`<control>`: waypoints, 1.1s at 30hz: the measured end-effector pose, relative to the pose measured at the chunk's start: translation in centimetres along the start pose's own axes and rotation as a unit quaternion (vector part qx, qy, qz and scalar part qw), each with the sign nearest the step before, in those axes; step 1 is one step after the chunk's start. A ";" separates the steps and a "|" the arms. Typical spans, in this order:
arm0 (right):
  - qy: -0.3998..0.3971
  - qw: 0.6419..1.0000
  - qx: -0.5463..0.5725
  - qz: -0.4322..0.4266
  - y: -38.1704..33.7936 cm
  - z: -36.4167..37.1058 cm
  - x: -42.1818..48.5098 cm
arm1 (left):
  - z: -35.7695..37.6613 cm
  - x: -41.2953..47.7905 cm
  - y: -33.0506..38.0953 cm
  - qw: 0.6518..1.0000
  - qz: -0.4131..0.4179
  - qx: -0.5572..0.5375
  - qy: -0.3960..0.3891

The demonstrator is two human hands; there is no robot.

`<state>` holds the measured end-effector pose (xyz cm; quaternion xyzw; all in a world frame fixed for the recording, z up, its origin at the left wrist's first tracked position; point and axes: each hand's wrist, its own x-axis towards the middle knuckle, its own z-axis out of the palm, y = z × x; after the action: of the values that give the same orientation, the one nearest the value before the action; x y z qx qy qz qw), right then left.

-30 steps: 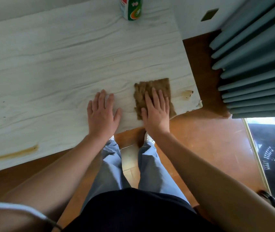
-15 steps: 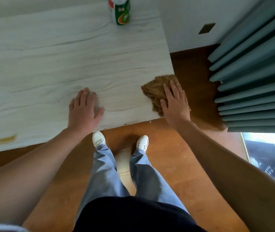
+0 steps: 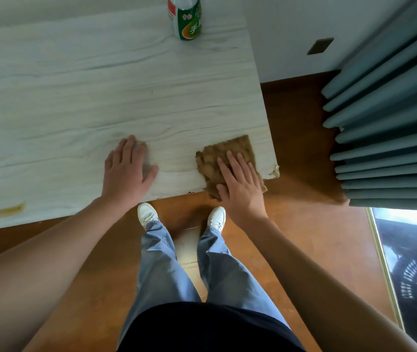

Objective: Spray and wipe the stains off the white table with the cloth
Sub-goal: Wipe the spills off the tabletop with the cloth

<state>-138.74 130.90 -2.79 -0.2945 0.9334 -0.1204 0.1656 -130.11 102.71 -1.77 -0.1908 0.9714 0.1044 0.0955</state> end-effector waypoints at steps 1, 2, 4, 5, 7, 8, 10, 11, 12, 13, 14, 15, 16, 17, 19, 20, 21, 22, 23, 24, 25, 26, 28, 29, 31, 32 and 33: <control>0.003 1.000 -0.003 0.010 1.0 -0.3 -0.4 | 0.0 0.0 0.0 1.000 0.001 -0.001 -0.002; 0.002 1.000 -0.007 0.020 2.0 -0.6 -0.4 | 0.0 -0.1 -0.1 1.000 0.002 -0.001 -0.005; -0.006 0.999 -0.016 0.032 3.5 -1.5 0.4 | 0.1 -0.1 -0.2 1.000 0.003 0.000 -0.008; -0.008 0.999 -0.020 0.035 3.9 -1.9 1.2 | 0.1 -0.1 -0.2 1.000 0.004 -0.001 -0.007; -0.006 0.998 -0.034 0.044 4.3 -2.5 3.6 | 0.1 -0.2 -0.2 1.000 0.004 -0.004 -0.001; 0.001 0.998 -0.041 0.056 4.1 -2.7 5.1 | 0.1 -0.3 -0.2 1.000 0.006 -0.004 0.002; 0.023 0.994 -0.045 0.097 2.9 -2.9 8.3 | 0.1 -0.3 -0.2 1.000 0.010 -0.005 0.006; 0.033 0.991 -0.040 0.122 1.8 -2.8 9.8 | 0.2 -0.3 -0.2 1.000 0.009 -0.008 0.006; 0.040 0.988 -0.034 0.145 0.5 -2.6 11.1 | 0.2 -0.2 -0.4 1.000 0.010 -0.014 0.005; 0.044 0.986 -0.031 0.158 -1.1 -2.2 12.1 | 0.2 -0.1 -0.7 1.000 0.012 -0.019 0.007; 0.045 0.986 -0.030 0.158 -2.8 -1.7 12.7 | 0.1 -0.1 -1.2 1.000 0.018 -0.022 0.012; 0.043 0.988 -0.028 0.143 -4.7 -1.1 13.0 | 0.0 0.0 -1.8 0.999 0.024 -0.022 0.018; 0.037 0.992 -0.026 0.119 -6.5 -0.5 12.8 | -0.2 -0.1 -2.5 0.999 0.029 -0.021 0.026; 0.028 0.995 -0.024 0.091 -8.2 0.1 12.3 | -0.4 -0.2 -3.4 0.999 0.031 -0.020 0.036; 0.007 0.999 -0.023 0.038 -11.3 1.4 10.4 | -0.8 -0.7 -5.4 0.998 0.022 -0.015 0.051; -0.002 1.000 -0.021 0.014 -12.6 2.0 9.1 | -1.0 -1.0 -6.5 0.998 0.012 -0.012 0.053; -0.011 1.000 -0.017 -0.011 -13.6 2.5 7.7 | -1.2 -1.4 -7.6 0.999 -0.001 -0.011 0.049; -0.025 0.999 -0.015 -0.036 -14.2 2.9 6.3 | -1.4 -1.8 -8.6 0.999 -0.012 -0.013 0.041; -0.042 0.997 -0.016 -0.060 -14.4 3.2 4.9 | -1.5 -2.2 -9.6 0.999 -0.018 -0.014 0.032; -0.056 0.995 -0.018 -0.080 -14.2 3.2 3.7 | -1.5 -2.6 -10.5 0.999 -0.017 -0.013 0.024; -0.065 0.993 -0.020 -0.097 -13.5 3.1 2.9 | -1.5 -2.8 -11.2 1.000 -0.009 -0.010 0.016; -0.070 0.991 -0.021 -0.108 -12.7 2.8 2.5 | -1.5 -3.0 -11.6 1.000 0.000 -0.008 0.009; -0.063 0.992 -0.019 -0.108 -10.7 1.9 2.8 | -1.5 -2.9 -12.1 1.000 0.007 -0.015 0.002; -0.055 0.993 -0.017 -0.098 -9.7 1.4 3.4 | -1.5 -2.8 -12.3 1.000 0.007 -0.019 0.002; -0.041 0.997 -0.017 -0.065 -8.2 0.3 5.4 | -1.5 -2.7 -12.6 1.000 0.011 -0.018 0.005; -0.033 0.998 -0.021 -0.044 -7.6 -0.2 6.7 | -1.4 -2.7 -12.7 1.000 0.014 -0.016 0.005; -0.025 0.999 -0.026 -0.019 -7.3 -0.6 8.3 | -1.3 -2.7 -12.9 1.000 0.015 -0.013 -0.001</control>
<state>-141.62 120.24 -1.86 -0.3196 0.9260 -0.0925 0.1785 -122.84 91.63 -2.02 -0.1775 0.9726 0.1186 0.0924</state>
